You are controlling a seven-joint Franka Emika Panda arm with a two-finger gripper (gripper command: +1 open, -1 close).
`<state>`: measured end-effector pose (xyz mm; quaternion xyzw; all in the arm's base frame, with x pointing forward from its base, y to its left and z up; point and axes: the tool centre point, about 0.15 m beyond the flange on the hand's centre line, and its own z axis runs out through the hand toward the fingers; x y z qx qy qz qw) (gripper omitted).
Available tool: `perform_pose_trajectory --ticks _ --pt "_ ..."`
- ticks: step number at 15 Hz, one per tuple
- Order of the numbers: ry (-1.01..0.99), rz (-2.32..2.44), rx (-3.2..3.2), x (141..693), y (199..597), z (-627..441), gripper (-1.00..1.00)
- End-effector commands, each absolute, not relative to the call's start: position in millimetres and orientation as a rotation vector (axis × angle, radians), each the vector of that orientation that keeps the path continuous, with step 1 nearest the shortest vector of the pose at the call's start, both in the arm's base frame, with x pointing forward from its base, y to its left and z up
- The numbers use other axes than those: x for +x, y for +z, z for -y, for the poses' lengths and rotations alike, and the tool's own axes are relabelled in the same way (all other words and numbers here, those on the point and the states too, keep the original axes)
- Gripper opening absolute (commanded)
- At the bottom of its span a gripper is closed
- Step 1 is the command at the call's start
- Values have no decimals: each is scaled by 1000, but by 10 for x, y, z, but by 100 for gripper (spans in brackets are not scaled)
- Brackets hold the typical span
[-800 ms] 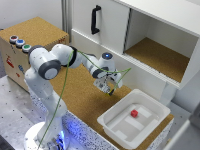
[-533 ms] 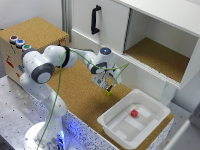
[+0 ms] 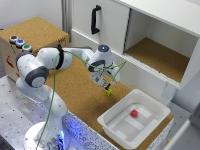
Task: Go push the yellow block to the left
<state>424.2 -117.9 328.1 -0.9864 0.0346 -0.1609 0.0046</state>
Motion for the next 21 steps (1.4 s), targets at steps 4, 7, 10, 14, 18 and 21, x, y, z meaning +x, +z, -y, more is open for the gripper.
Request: perform_pose_trajectory --ticks 4,7,10,14,18,21 --pt "-484 -121 -3113 4234 3291 1161 100" --pt "-484 -121 -3113 4234 3291 1161 100" --pt "-484 -121 -3113 4234 3291 1161 100" --pt "-485 -1 -3026 4208 3167 1325 100" --pt "-369 204 -3044 4091 3055 1536 100" --pt "-322 312 -3053 3986 3024 1623 100"
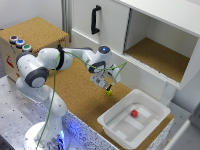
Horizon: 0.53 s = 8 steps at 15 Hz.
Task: Go push the yellow block to the left
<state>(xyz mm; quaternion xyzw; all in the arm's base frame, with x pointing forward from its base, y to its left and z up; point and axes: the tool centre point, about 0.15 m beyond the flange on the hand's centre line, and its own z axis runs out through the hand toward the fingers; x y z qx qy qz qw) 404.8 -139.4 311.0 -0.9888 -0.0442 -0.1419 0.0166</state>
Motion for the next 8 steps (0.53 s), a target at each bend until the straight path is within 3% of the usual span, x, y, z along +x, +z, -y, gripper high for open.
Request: perform_pose_trajectory --ticks 1,5,6,8 --pt "-311 313 -3055 3973 2991 1637 100" --pt "-266 256 -3127 4107 2768 1715 100" --pt "-261 220 -3137 4159 2712 1768 -100" --pt "-263 177 -3155 4251 2611 1841 -100"
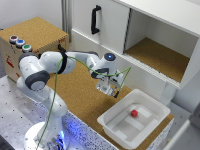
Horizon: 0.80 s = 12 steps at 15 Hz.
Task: Go push the yellow block to the left
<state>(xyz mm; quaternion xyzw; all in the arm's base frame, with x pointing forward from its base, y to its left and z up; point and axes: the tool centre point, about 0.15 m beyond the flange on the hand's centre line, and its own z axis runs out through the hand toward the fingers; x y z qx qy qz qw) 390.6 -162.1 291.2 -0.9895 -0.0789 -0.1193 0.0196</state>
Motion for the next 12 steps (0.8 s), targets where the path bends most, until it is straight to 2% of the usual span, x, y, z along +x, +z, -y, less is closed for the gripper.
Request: perform_pose_trajectory --ticks 1,5,12 --pt "-248 173 -3154 4309 2552 1880 -100" --pt "-180 191 -3138 4450 2305 1986 -100" --pt "-129 309 -3090 4541 2175 1768 -100"
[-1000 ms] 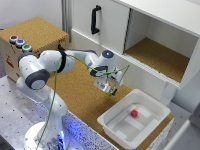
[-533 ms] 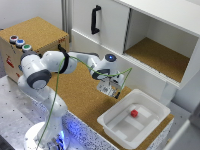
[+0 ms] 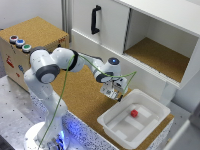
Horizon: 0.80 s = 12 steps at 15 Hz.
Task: Go push the yellow block to the left
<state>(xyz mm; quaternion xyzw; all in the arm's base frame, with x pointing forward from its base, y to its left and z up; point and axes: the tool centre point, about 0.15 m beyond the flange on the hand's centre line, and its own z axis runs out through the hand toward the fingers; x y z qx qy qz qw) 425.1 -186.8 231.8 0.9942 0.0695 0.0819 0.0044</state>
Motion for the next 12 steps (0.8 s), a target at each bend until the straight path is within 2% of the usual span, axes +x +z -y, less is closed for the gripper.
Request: perform_pose_trajectory --ticks 1,5,12 --pt "130 -319 3158 4535 2158 1728 -100" --pt "92 -337 3178 4480 2047 1483 -100" --pt "88 -264 3246 4326 2138 1032 -100"
